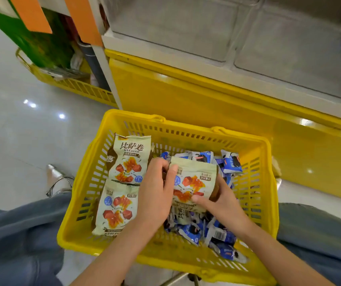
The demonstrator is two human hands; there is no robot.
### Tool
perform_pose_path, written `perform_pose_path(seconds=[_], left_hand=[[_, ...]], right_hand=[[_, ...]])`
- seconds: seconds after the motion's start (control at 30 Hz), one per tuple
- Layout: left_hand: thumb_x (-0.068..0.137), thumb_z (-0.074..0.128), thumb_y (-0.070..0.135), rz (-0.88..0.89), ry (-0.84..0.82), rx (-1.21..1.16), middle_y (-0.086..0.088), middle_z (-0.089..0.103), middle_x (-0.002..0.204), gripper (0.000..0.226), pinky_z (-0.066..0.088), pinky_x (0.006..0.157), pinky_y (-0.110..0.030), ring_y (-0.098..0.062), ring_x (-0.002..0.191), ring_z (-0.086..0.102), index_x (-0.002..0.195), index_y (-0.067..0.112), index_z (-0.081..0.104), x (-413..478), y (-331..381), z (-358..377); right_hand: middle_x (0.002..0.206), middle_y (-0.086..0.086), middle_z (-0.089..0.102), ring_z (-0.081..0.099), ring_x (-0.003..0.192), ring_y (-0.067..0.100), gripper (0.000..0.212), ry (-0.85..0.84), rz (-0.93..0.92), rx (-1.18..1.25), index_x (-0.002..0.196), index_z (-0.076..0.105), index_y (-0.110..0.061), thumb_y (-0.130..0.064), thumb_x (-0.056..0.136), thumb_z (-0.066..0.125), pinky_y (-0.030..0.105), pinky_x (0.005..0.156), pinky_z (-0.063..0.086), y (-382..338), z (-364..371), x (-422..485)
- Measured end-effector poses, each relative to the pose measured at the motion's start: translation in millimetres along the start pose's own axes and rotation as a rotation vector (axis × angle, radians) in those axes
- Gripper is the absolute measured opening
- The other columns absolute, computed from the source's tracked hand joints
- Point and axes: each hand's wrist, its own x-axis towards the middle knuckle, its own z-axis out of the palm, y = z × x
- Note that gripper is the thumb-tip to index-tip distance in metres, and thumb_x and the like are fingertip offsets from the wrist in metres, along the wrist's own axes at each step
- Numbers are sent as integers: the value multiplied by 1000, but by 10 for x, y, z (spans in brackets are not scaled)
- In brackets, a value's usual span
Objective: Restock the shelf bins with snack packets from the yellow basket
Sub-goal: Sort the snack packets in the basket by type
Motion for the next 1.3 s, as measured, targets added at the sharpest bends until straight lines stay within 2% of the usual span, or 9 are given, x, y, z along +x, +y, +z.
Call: perform_pose_path(seconds=[0.23, 0.37, 0.57, 0.67, 0.73, 0.93, 1.07, 1.2, 1.3], left_hand=[[95, 41, 26, 41, 228, 91, 9, 46, 93, 3, 45, 74, -32, -12, 88, 51, 97, 26, 43, -186, -292, -727], [95, 44, 15, -149, 295, 366, -12, 51, 112, 24, 34, 93, -35, -26, 106, 46, 118, 7, 48, -108, -788, -1175], [99, 27, 34, -346, -42, 157, -4, 61, 78, 28, 41, 61, -34, -28, 76, 59, 104, 12, 44, -130, -1141, -1276], [99, 28, 38, -350, -26, 88, -7, 59, 72, 31, 48, 65, -41, -26, 69, 58, 93, 12, 43, -114, -1180, -1283], [99, 28, 38, -364, -19, 67, -10, 59, 74, 31, 48, 68, -44, -26, 70, 57, 91, 12, 43, -94, -1191, -1281], [98, 28, 40, -360, -11, 65, -7, 58, 76, 32, 48, 66, -43, -24, 73, 58, 91, 13, 43, -81, -1191, -1280], [98, 28, 40, -333, -5, 59, -9, 58, 73, 33, 48, 65, -46, -26, 70, 58, 91, 11, 43, -81, -1204, -1279], [97, 27, 42, -364, -27, 55, -7, 57, 74, 34, 48, 64, -44, -26, 70, 57, 92, 12, 43, -83, -1188, -1288], [99, 31, 34, -347, 47, 231, -5, 59, 94, 26, 47, 69, -39, -23, 84, 57, 104, 13, 46, -95, -1063, -1290]], right_hand=[[109, -13, 66, 67, 94, 3, 74, 101, -19, 41, 123, 44, -28, -55, 59, 69, 27, 78, 57, -254, 416, -7], [110, -9, 63, 64, 97, 7, 57, 172, -17, 27, 122, 44, -20, -50, 78, 65, 27, 81, 54, -536, 818, 412], [128, 9, 49, 47, 122, 26, 63, 122, 30, -333, 125, 39, -7, -47, 83, 63, 40, 99, 43, -803, 1284, 874], [150, 11, 17, 23, 138, 30, 107, 128, 154, -451, 145, 0, -4, -57, 77, 63, 45, 109, 31, -739, 1339, 831], [153, 6, 16, 27, 138, 26, 108, 29, 239, -318, 146, -7, -6, -57, 79, 60, 46, 109, 33, -641, 1384, 794], [131, 6, 44, 49, 118, 22, 71, 100, 211, -250, 129, 17, -8, -42, 86, 62, 44, 99, 44, -748, 1605, 1092], [137, 5, 43, 51, 120, 25, 72, 41, 222, -274, 134, 19, -11, -48, 86, 58, 49, 99, 45, -755, 1534, 1135], [132, -7, 40, 49, 122, 18, 74, 74, 94, -288, 144, 20, -18, -56, 87, 48, 34, 98, 42, -505, 1236, 851], [126, 2, 55, 55, 115, 20, 44, 121, 36, -480, 129, 44, -12, -38, 94, 48, 35, 98, 45, -77, 831, 639]])
